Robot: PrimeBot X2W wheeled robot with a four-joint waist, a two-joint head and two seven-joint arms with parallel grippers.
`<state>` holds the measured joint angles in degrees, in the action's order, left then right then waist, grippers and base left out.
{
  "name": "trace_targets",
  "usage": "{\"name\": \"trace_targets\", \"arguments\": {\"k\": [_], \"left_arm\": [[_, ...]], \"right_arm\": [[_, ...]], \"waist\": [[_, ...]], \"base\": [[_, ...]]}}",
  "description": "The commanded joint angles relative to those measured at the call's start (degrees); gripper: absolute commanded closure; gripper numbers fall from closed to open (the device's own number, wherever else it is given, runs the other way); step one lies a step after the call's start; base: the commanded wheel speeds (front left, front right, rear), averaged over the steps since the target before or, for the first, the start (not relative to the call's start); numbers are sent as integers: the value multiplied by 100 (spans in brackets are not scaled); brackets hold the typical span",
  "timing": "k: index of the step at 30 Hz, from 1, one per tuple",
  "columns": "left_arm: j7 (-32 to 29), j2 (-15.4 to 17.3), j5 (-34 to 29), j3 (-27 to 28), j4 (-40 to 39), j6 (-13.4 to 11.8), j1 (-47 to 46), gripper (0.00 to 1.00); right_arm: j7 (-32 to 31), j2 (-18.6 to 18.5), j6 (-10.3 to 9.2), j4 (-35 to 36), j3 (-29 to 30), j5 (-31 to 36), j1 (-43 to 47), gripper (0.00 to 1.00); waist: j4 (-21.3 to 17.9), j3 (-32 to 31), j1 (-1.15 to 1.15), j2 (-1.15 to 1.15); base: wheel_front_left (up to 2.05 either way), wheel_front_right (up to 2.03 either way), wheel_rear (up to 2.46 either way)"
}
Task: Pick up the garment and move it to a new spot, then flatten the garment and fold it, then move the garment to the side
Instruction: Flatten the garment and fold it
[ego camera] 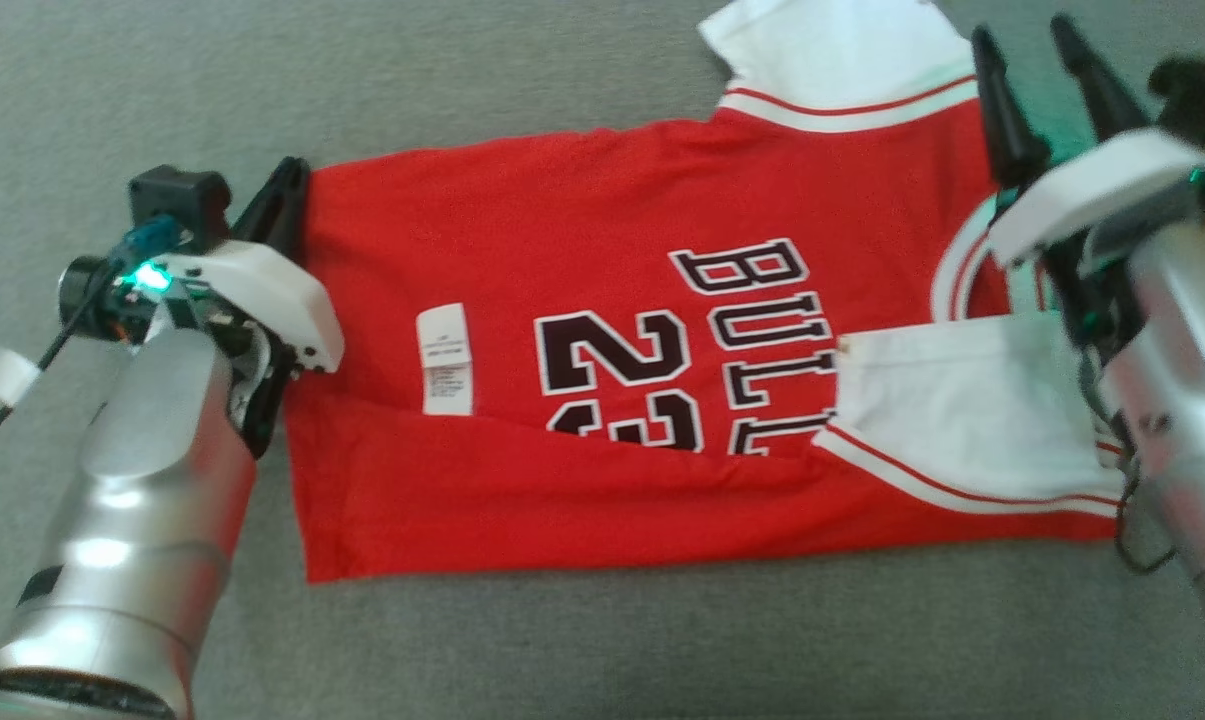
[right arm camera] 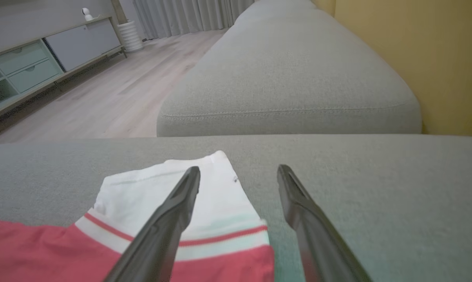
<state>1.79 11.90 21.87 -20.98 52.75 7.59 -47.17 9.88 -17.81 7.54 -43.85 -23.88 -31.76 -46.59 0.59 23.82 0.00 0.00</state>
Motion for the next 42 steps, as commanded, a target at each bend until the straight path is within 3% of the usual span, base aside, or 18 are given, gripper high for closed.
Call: {"name": "trace_targets", "arguments": {"k": [1,6,14,21,22,23,32,42], "left_arm": [[57,192,-16,71,-62,-11,-227,100],[563,11,-39,-68,-161,-24,-503,100],[1123,-609,-108,-402,-177,-19,-925,100],[1234,-780,5,-594,13,-14,-958,100],[1246,-789,22,-610,41,-14,-952,100],[1257,-795,39,-619,69,-14,-944,100],[1318,-638,47,-344,-67,-266,-762,100],[1320,-238,-110,221,-732,-558,318,100]], "right_arm": [[-53,-52,-5,78,-89,14,-175,0],[-515,-157,-5,-492,-154,65,-808,0],[-1162,-328,-5,-1675,-130,231,-1750,0],[-1482,-322,-5,-2117,-324,132,-1908,0],[-1450,-333,-5,-2162,-337,126,-1908,65],[-1362,-341,-5,-2197,-325,115,-1917,100],[379,-313,-5,-2176,-17,174,-2131,100],[509,-237,-5,-323,593,-205,-828,100]], "waist": [[129,18,0,0],[481,162,0,0],[1201,451,0,0],[1389,531,0,0],[1396,520,0,0],[1393,511,0,0],[1138,350,0,0],[499,-202,0,0]], "base": [[0,0,0],[0,0,0],[0,0,0],[0,0,0],[0,0,0],[0,0,0],[0,0,0],[0,0,0]]}}
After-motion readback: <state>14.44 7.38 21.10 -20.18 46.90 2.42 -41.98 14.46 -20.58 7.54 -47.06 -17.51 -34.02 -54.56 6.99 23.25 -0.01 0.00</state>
